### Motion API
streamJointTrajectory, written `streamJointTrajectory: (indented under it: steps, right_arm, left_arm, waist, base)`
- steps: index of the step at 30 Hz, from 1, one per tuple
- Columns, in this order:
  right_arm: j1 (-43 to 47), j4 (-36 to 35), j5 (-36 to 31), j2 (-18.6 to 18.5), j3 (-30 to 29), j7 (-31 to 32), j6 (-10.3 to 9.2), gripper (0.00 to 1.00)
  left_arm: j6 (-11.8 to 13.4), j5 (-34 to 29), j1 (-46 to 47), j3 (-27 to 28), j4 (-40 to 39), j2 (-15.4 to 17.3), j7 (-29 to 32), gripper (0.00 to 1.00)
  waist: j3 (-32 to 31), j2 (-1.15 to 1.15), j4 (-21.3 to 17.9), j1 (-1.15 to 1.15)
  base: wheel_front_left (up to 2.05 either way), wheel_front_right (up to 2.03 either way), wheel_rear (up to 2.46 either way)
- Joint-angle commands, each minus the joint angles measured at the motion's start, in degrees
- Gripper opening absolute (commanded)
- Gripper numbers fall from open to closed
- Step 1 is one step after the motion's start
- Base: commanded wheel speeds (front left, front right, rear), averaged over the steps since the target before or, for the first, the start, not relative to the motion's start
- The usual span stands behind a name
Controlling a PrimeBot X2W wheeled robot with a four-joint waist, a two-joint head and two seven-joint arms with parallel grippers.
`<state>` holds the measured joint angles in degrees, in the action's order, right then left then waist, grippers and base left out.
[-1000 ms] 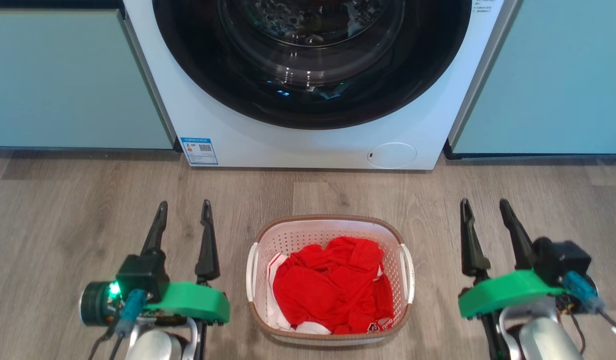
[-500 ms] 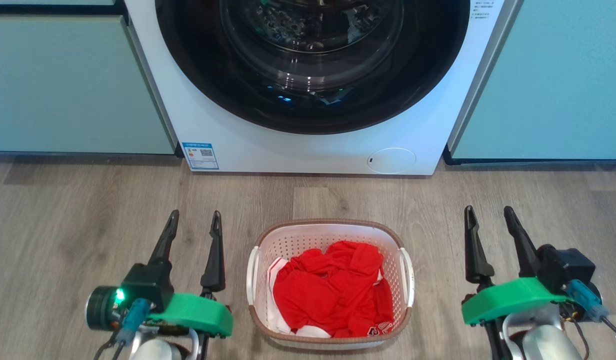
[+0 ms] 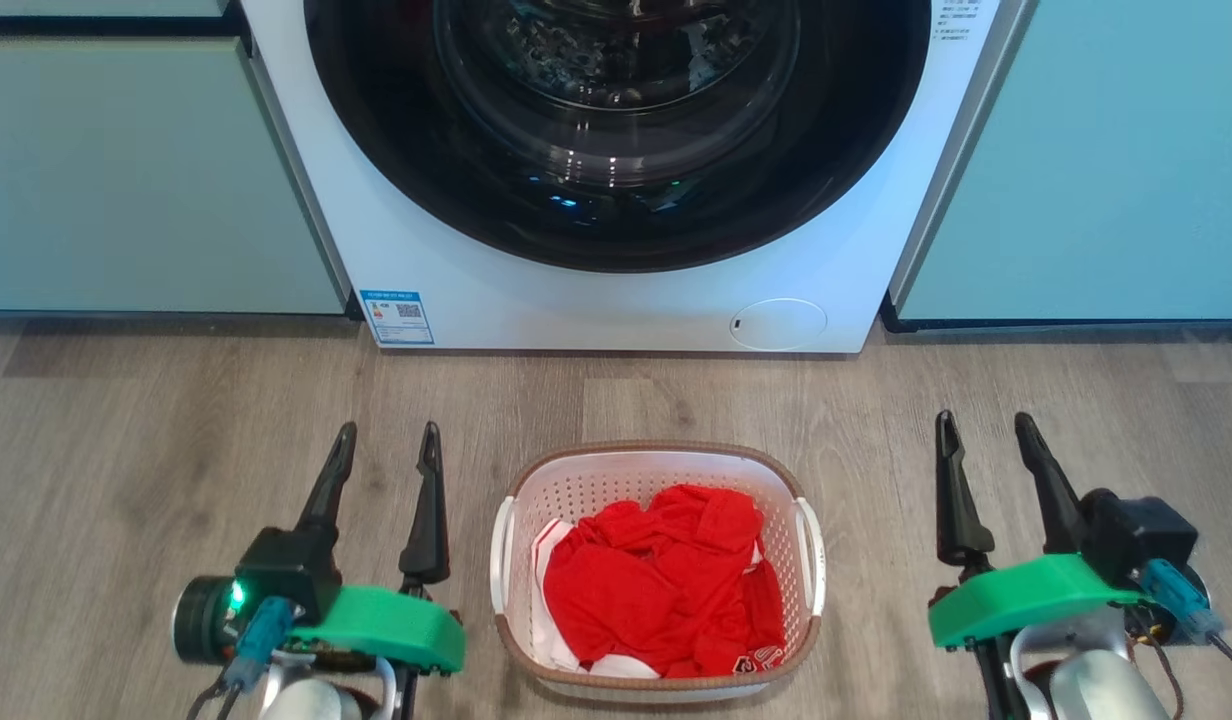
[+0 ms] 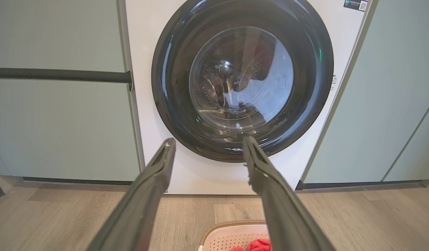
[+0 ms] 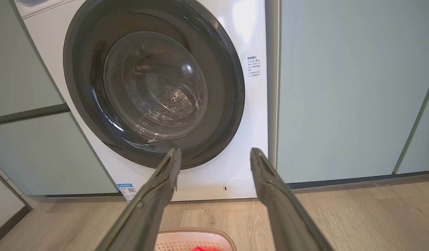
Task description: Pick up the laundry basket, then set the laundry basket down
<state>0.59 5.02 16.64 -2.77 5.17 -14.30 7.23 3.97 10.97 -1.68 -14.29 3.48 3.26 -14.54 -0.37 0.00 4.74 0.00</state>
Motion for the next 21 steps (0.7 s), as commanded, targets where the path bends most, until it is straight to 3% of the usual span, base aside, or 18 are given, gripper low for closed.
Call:
streamJointTrajectory:
  steps: [1, 6, 7, 12, 21]
  right_arm:
    - [-0.55, -1.72, 0.41, -0.11, 0.73, -0.70, 0.25, 1.00]
    - [-0.62, -1.71, 0.46, -0.11, 0.60, -0.70, 0.25, 1.00]
    - [0.04, 0.04, 0.40, 0.02, -0.36, 0.00, 0.00, 0.00]
    - [0.54, 3.14, 0.71, 0.21, 0.05, 0.14, 0.00, 0.00]
    - [0.07, 3.49, 6.55, -0.17, -0.35, 1.28, 0.02, 0.00]
  left_arm:
    - [-0.26, 0.33, 1.59, 1.82, -2.10, -0.37, -0.46, 1.00]
    - [-0.34, 0.79, 1.66, 1.84, -2.22, -0.37, -0.46, 1.00]
    - [-0.18, 0.49, -0.33, 0.00, -0.15, -0.01, 0.00, 0.00]
    - [-0.47, 1.05, -1.59, -0.12, 2.73, 0.02, 0.21, 0.00]
    - [-1.14, 7.37, -1.04, 0.88, 3.04, 0.42, 1.27, 0.00]
  waist:
    - [-0.05, 0.00, 0.00, 0.00]
    - [0.02, 0.00, 0.09, 0.00]
    - [0.01, 0.00, 0.09, 0.00]
    - [0.03, 0.00, 0.08, 0.00]
    - [0.07, 0.00, -0.27, 0.00]
  base:
    - [0.00, 0.00, 0.00]
    - [0.00, 0.00, 0.00]
    - [0.00, 0.00, 0.00]
    - [0.00, 0.00, 0.00]
    - [0.00, 0.00, 0.00]
